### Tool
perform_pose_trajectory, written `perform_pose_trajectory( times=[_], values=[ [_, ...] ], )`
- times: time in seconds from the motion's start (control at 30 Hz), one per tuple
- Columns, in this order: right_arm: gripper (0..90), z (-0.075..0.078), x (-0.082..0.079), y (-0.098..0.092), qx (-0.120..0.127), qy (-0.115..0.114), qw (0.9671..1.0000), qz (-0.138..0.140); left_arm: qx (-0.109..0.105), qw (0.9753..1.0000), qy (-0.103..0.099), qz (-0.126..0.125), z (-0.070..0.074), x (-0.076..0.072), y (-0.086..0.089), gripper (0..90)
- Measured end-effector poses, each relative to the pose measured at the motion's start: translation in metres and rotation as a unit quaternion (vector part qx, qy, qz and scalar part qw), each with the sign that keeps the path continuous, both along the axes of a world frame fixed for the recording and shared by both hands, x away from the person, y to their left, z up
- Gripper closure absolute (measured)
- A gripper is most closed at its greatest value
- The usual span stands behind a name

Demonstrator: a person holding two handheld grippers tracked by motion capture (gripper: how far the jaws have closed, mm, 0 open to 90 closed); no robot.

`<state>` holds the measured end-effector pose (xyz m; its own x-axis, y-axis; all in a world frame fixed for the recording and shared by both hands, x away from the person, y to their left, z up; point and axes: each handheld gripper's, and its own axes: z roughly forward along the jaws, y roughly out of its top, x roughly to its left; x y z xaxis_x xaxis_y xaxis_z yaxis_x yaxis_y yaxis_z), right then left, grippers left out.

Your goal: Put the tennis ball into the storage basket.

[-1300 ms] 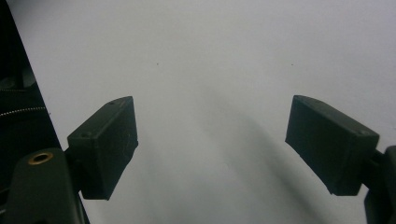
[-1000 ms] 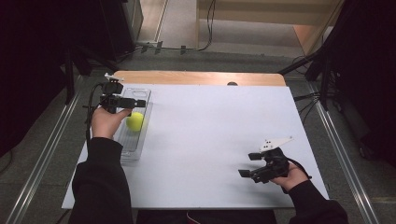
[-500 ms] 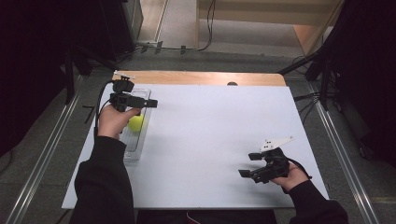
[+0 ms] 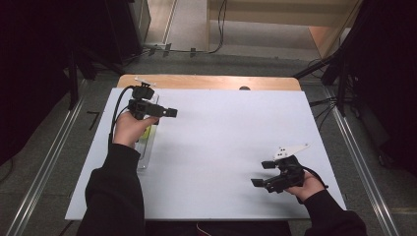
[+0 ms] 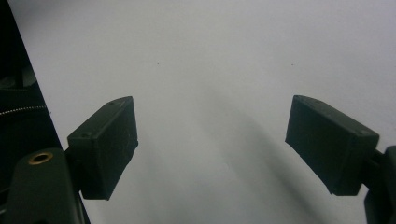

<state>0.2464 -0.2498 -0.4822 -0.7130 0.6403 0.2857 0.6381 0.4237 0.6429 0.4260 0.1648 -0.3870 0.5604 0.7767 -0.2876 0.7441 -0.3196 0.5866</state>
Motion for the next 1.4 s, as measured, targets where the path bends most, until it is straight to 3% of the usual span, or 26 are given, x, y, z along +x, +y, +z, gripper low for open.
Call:
perform_pose_trajectory(
  times=[0.33, 0.47, 0.63, 1.03, 1.4],
  values=[
    [14.8, 0.0, -0.001, 0.0, 0.0, 0.0, 1.0, -0.002, -0.008, 0.9998, 0.0, -0.02, -0.001, -0.005, -0.015, 15.8],
    [14.8, 0.001, -0.001, -0.001, 0.0, 0.001, 1.0, -0.002, 0.004, 0.9991, 0.001, -0.042, -0.003, -0.008, -0.028, 15.8],
    [14.8, 0.001, -0.001, -0.001, 0.001, 0.0, 1.0, -0.003, -0.008, 0.9985, -0.005, -0.053, -0.004, -0.013, -0.035, 15.8],
    [14.8, 0.001, -0.001, -0.001, -0.001, 0.0, 1.0, -0.003, -0.037, 0.997, -0.007, -0.068, -0.003, -0.03, -0.036, 15.9],
    [14.8, 0.001, -0.001, -0.001, -0.001, -0.001, 1.0, -0.003, -0.035, 0.9956, -0.022, -0.084, -0.007, -0.047, -0.035, 15.9]
  ],
)
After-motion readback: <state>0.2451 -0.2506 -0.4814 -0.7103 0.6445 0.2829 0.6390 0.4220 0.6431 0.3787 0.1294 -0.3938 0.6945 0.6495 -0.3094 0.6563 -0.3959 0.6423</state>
